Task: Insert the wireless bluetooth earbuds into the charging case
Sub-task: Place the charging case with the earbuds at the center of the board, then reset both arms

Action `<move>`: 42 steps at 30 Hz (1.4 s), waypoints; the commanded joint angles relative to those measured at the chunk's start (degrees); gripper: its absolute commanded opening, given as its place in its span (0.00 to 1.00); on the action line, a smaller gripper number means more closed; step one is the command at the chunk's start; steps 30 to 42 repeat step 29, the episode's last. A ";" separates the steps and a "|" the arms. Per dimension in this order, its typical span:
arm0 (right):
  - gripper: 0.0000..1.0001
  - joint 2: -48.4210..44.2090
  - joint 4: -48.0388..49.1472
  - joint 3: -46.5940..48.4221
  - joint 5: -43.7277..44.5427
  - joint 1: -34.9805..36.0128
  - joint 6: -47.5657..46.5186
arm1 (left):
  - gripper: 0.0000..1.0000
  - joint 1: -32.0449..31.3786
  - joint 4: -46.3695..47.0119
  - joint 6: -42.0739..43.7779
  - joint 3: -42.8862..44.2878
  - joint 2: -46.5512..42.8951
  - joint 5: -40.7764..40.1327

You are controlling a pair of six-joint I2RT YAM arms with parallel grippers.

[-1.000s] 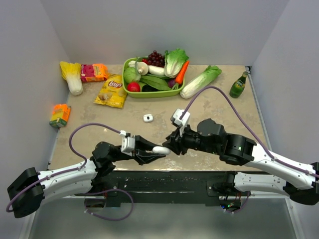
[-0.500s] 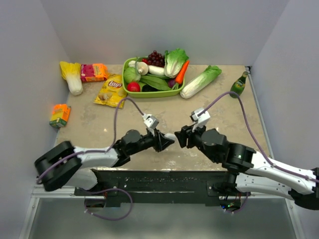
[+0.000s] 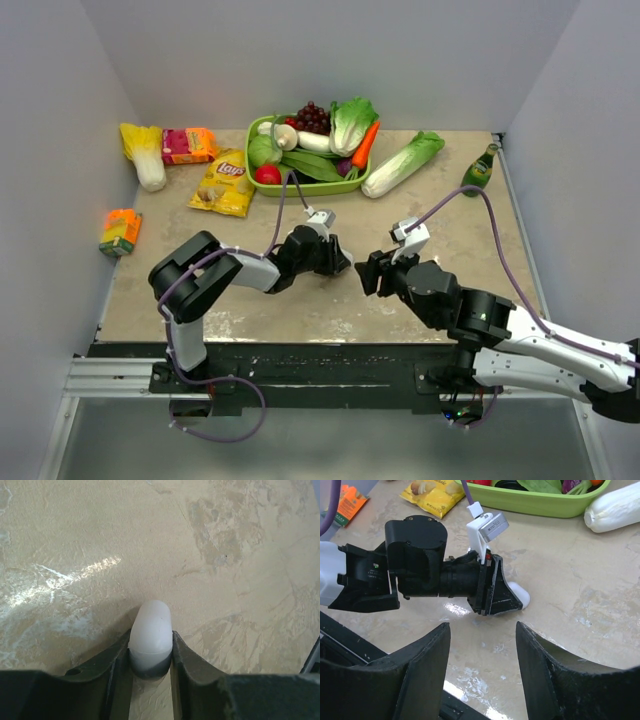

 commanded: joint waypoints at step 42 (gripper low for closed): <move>0.98 -1.87 4.94 -4.32 12.15 0.08 7.10 | 1.00 1.34 -28.20 -13.49 -19.44 -51.66 -33.71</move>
